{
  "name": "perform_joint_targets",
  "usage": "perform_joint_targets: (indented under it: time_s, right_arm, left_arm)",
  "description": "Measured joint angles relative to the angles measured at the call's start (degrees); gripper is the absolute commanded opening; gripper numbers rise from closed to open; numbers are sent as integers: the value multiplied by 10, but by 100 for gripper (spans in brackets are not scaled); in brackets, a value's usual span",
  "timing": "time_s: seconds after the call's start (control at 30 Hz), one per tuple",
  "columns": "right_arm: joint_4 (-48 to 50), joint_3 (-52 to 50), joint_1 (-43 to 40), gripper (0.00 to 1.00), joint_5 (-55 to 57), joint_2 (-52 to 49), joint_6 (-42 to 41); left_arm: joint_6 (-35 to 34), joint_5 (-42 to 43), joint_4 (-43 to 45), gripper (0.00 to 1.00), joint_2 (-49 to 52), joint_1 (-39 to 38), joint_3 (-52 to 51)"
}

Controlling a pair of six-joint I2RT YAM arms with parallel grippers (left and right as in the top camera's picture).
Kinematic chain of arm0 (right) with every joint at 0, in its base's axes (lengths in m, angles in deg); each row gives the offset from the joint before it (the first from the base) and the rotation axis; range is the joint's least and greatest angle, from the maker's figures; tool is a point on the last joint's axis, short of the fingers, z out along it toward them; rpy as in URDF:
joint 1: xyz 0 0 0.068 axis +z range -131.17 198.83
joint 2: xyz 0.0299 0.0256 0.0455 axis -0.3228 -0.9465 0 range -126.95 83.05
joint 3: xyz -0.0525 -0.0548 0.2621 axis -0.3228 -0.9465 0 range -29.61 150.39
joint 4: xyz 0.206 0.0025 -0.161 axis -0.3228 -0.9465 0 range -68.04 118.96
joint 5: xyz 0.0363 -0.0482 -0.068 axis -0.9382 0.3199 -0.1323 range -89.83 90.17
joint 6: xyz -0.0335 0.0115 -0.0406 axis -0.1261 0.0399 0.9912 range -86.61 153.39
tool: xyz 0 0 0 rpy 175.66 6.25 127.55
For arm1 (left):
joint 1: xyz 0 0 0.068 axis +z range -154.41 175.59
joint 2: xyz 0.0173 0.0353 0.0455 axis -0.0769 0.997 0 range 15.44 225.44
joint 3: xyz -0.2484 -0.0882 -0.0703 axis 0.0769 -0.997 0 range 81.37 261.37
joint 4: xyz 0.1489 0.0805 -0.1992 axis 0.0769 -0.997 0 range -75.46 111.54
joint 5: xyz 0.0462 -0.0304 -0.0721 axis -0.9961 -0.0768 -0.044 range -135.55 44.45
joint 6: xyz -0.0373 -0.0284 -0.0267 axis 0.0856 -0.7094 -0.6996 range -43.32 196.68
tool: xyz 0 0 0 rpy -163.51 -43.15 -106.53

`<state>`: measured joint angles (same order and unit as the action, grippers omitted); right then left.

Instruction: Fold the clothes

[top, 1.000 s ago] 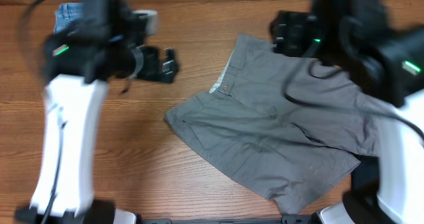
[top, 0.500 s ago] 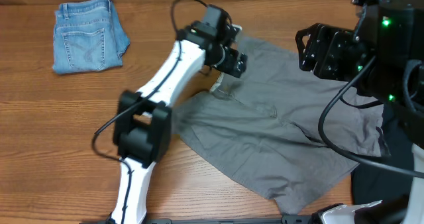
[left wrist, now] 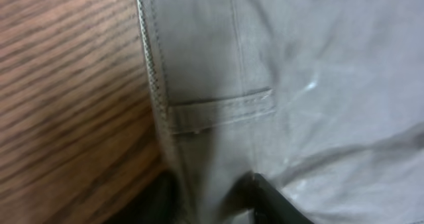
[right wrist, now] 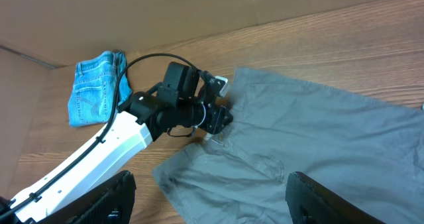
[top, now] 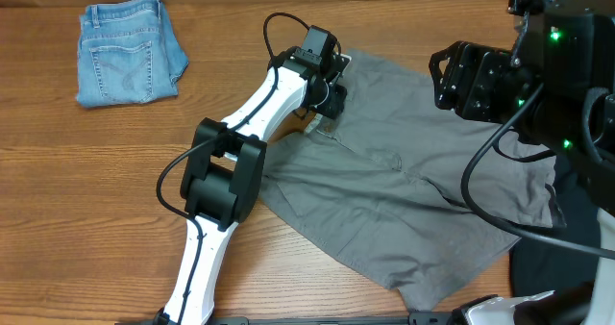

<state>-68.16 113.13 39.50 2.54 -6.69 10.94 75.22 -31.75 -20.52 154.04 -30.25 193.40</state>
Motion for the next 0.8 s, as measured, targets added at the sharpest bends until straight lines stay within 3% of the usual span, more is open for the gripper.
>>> perform_joint_targets:
  time_s: [0.07, 0.23, 0.37, 0.53, 0.7, 0.8]
  right_arm:
    - [0, 0, 0, 77, 0, 0, 0]
    - [0, 0, 0, 76, 0, 0, 0]
    - [0, 0, 0, 77, 0, 0, 0]
    - [0, 0, 0, 80, 0, 0, 0]
    - [0, 0, 0, 86, 7, 0, 0]
    - [0, -3, 0, 88, 12, 0, 0]
  left_arm:
    - [1, -9, -8, 4, 3, 0, 5]
    - [-28, -46, -33, 4, 6, -2, 16]
    - [-92, -157, -130, 4, 10, 16, 54]
    - [-120, -238, -229, 5, 31, 124, 128]
    - [-122, -206, -266, 46, 33, 258, 217]
    - [-116, -139, -295, 51, 33, 308, 267]
